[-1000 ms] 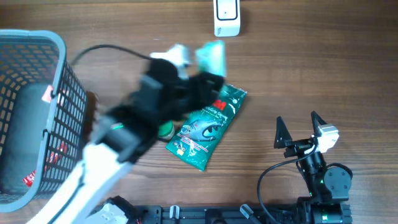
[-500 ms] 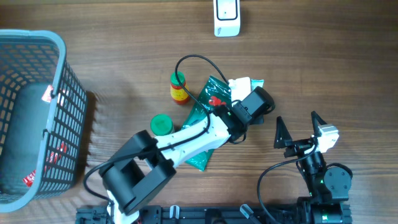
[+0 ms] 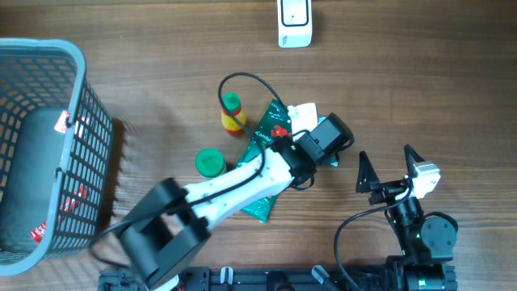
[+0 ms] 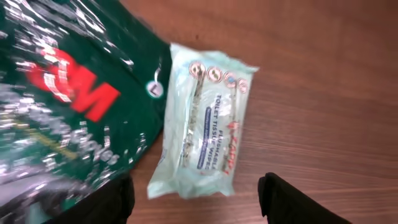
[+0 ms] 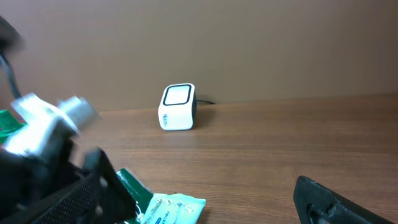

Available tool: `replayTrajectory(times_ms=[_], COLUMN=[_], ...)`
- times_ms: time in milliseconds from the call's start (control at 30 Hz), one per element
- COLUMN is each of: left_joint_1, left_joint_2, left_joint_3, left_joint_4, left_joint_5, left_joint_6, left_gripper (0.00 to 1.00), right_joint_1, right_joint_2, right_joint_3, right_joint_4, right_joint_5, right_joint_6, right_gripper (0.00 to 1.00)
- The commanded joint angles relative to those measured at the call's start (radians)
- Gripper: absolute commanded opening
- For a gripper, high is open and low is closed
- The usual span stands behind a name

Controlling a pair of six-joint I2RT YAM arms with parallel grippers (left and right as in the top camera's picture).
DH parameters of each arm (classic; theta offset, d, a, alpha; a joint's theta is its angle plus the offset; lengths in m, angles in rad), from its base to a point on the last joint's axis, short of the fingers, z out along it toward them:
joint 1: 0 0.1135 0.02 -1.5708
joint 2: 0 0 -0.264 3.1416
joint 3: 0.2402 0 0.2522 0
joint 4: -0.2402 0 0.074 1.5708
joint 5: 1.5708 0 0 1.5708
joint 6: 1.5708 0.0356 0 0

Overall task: Scan the item barcode
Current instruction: 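Carry the wipes pack over and drop it right of the gloves, then reach the left gripper into the basket and grasp the orange tissue pack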

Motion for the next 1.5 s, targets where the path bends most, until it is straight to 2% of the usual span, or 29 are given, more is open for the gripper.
replayTrajectory(times_ms=[0,33,100,200,267,367,467,600,833,900,933,1067,1200,1267,1367,1467], left_joint_1=[0.0,0.0,0.0,0.0,0.0,0.023,0.185,0.56,0.939,1.02,1.102,1.342,1.542,1.602,1.65,1.679], left_joint_2=[-0.163,-0.218,-0.324,-0.467,-0.568,-0.665,-0.737,-0.783,-0.774,-0.765,-0.751,-0.693,-0.605,-0.566,-0.516,-0.446], left_joint_3=[0.004,0.004,0.004,0.004,0.004,0.004,0.004,0.004,0.003,0.003,0.003,0.003,0.003,0.003,0.003,0.003], left_joint_4=[-0.053,-0.078,-0.108,-0.131,-0.141,-0.145,-0.151,-0.151,-0.163,-0.208,-0.28,-0.383,-0.363,-0.362,-0.335,-0.246], left_joint_5=[-0.154,-0.226,-0.363,-0.608,-0.894,-1.328,-1.328,-1.326,-1.315,-1.203,-0.979,-0.322,0.304,0.425,0.455,0.446], left_joint_6=[0.002,0.013,0.112,0.214,0.243,0.253,0.318,0.317,0.316,0.316,0.316,0.318,0.599,0.628,0.628,0.628], left_gripper=[0.72,0.74,0.77,0.87,1.0,1.0,1.0,1.0,1.0,1.0,1.0,1.0,1.0,1.0,1.0,1.0], right_joint_1=[0.002,0.002,0.002,0.002,0.002,0.002,0.002,0.002,0.002,0.002,0.002,0.002,0.002,0.002,0.002,0.002], right_joint_2=[-0.006,-0.006,-0.006,-0.006,-0.006,-0.006,-0.006,-0.006,-0.006,-0.006,-0.006,-0.006,-0.006,-0.006,-0.006,-0.006], right_joint_3=[-0.001,-0.001,-0.001,-0.001,-0.001,-0.001,-0.001,-0.001,-0.001,-0.001,-0.001,-0.001,-0.001,-0.001,-0.001,-0.001], right_joint_4=[0.005,0.005,0.005,0.005,0.005,0.005,0.005,0.005,0.005,0.005,0.005,0.005,0.005,0.005,0.005,0.005], right_joint_5=[0.006,0.006,0.006,0.006,0.006,0.006,0.006,0.006,0.006,0.006,0.006,0.006,0.006,0.006,0.006,0.006], right_joint_6=[0.013,0.013,0.013,0.013,0.013,0.013,0.013,0.013,0.013,0.013,0.013,0.013,0.013,0.013,0.013,0.013], right_gripper=[1.0,1.0,1.0,1.0,1.0,1.0,1.0,1.0,1.0,1.0,1.0,1.0,1.0,1.0,1.0,1.0])
